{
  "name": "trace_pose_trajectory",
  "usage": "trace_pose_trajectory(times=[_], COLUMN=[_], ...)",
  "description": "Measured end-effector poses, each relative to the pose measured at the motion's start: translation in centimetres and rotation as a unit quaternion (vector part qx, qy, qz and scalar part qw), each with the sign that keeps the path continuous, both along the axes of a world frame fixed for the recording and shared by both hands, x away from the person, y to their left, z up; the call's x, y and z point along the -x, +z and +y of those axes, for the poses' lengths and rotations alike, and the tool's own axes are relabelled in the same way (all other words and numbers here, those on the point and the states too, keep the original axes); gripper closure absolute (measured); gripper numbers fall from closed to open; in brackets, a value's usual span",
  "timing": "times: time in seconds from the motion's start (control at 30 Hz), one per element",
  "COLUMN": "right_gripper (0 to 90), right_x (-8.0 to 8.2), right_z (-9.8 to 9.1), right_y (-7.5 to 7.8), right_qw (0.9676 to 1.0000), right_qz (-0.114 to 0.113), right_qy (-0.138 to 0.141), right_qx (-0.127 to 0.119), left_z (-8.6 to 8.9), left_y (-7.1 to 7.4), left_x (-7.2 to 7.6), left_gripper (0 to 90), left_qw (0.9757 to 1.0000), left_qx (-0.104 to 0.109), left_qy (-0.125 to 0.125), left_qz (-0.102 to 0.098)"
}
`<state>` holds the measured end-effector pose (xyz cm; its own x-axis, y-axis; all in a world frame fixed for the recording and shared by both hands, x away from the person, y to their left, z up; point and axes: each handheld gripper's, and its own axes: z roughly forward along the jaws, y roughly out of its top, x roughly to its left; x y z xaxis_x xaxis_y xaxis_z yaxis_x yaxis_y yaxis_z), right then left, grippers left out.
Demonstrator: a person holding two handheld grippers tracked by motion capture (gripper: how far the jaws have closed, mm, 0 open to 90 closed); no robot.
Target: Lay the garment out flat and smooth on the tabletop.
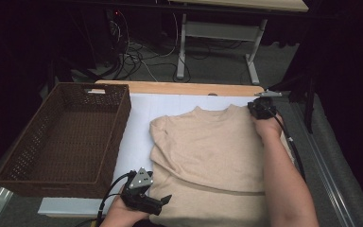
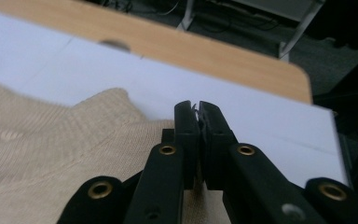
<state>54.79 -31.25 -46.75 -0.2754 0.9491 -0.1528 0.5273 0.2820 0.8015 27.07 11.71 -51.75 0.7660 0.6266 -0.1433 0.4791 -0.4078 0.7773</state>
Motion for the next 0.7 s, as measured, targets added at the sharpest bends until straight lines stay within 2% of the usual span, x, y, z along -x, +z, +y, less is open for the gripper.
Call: trace_pose_trajectory(times=[0.03, 0.07, 0.13, 0.23, 0.3, 0.37, 0.47, 0.53, 0.6, 0.7], right_gripper=[82.7, 72.5, 64.9, 64.5, 65.3, 65.9, 64.4, 60.1, 59.2, 55.7], right_x=[0.0, 0.1, 1.2, 3.6, 5.5, 7.2, 8.9, 9.3, 9.2, 7.6], right_z=[-0.1, -0.2, -1.1, -3.4, -5.3, -7.0, -9.5, -10.7, -11.0, -10.5], right_y=[-0.1, -0.3, -0.1, 0.9, 1.1, 0.9, -0.1, -1.3, -1.8, -3.1], right_qw=[0.9999, 0.9999, 1.0, 0.9998, 0.9997, 0.9996, 0.9987, 0.9974, 0.9968, 0.9966], right_qz=[0.01, 0.012, 0.004, -0.012, -0.013, -0.007, 0.011, 0.028, 0.034, 0.047], right_qy=[0.003, 0.002, 0.005, -0.009, -0.018, -0.026, -0.046, -0.059, -0.062, -0.054], right_qx=[-0.001, 0.001, -0.005, -0.015, -0.012, 0.001, -0.015, -0.03, -0.039, -0.04], left_z=[0.0, 0.0, 0.0, 0.0, -0.2, -0.2, -0.4, -0.5, -0.5, -0.5], left_y=[0.0, -0.1, -0.1, -0.2, -0.3, -0.3, 0.0, 0.1, 0.1, 0.1], left_x=[0.0, -0.1, -0.3, -0.4, -0.5, -0.6, -0.5, -0.5, -0.4, -0.2], left_gripper=[0.0, 0.0, 0.0, 0.0, 0.0, 0.0, 0.0, 0.0, 0.0, 0.0], left_qw=[1.0, 1.0, 1.0, 0.9999, 0.9998, 0.9998, 0.9998, 0.9998, 0.9998, 0.9997], left_qx=[0.0, -0.001, -0.002, -0.007, -0.015, -0.01, -0.002, -0.002, -0.002, -0.006], left_qy=[0.0, 0.0, 0.001, 0.007, 0.014, 0.019, 0.017, 0.016, 0.016, 0.019], left_qz=[0.0, 0.0, 0.002, -0.001, -0.009, -0.004, -0.008, -0.009, -0.009, -0.013])
